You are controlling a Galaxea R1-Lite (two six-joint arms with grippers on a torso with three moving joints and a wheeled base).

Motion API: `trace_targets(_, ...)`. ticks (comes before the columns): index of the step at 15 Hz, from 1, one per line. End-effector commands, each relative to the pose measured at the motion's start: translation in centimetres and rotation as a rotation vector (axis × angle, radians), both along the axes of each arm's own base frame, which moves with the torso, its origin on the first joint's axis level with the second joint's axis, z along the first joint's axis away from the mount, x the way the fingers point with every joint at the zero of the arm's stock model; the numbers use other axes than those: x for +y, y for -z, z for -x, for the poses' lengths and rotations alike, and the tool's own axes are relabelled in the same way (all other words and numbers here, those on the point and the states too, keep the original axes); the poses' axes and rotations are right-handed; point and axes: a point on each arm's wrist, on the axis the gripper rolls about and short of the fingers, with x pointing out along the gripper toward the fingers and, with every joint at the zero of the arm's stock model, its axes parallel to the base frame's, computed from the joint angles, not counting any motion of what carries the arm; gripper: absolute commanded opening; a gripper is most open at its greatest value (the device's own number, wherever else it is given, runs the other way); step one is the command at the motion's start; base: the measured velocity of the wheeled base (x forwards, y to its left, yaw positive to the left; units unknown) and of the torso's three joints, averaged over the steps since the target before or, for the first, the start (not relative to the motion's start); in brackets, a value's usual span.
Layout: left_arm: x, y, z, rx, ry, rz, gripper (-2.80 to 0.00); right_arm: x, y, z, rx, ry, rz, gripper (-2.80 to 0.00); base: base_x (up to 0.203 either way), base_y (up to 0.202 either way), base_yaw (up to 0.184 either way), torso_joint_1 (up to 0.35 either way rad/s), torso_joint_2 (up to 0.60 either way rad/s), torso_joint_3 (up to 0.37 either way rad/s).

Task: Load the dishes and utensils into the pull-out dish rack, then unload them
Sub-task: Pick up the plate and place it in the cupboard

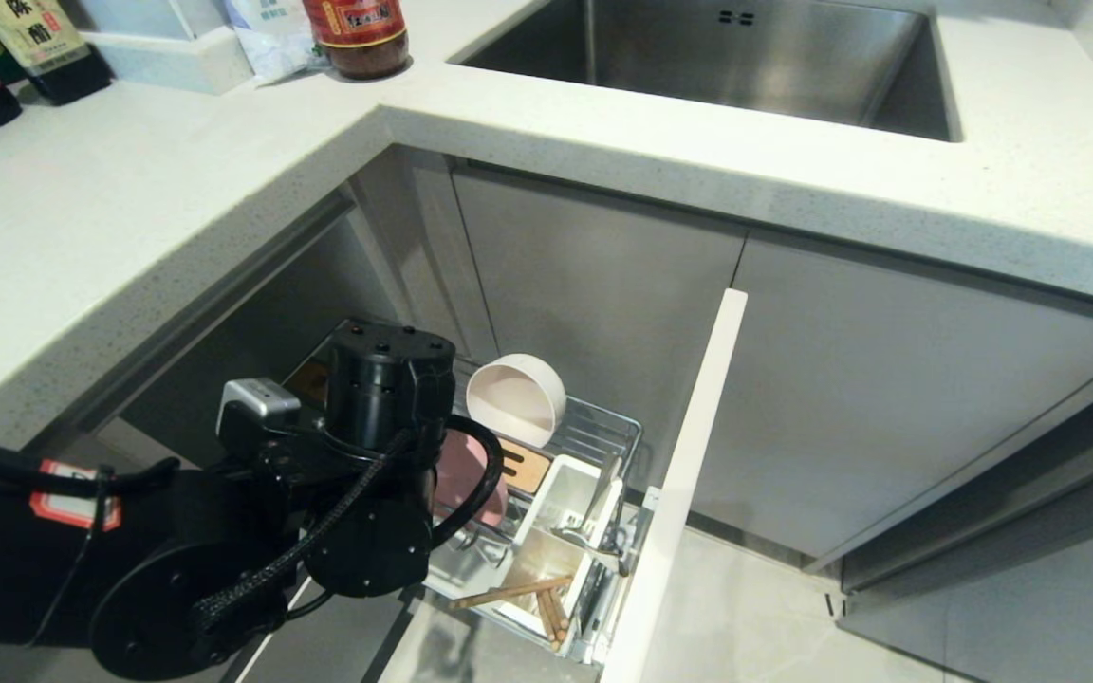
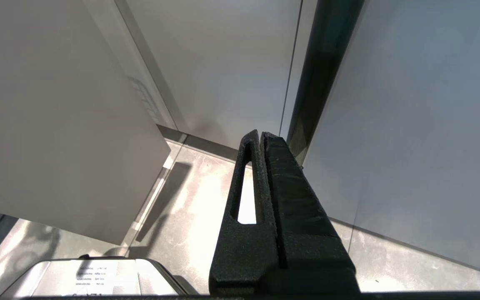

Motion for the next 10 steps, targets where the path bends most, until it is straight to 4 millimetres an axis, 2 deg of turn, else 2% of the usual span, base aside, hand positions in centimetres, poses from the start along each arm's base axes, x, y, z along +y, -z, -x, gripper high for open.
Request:
trace_targets(1,-0.02,0.00,-0.04,-0.005,-0.006,0.008,-2.80,0.00,0.00,0.00,0.000,0.000,0.000,-2.80,0.000,0.000,0.000,0.000,0.00,0.000)
trace_targets(3,0.02,-0.08,0.00,-0.007,-0.007,0.008,-2.80,0.00,0.00,0.00,0.000,0.000,-0.001,-2.80,0.000,0.000,0.000,0.000,0.00,0.000)
trace_targets(4,0.03,-0.11,0.01,-0.008,-0.008,0.009,0.00,0.00,0.00,0.00,0.000,0.000,0.000,-2.80,0.000,0.000,0.000,0.000,0.00,0.000)
trace_targets(10,0.02,-0.22,0.06,-0.010,-0.007,0.008,0.00,0.00,0.00,0.00,0.000,0.000,0.000,-2.80,0.000,0.000,0.000,0.000,0.00,0.000)
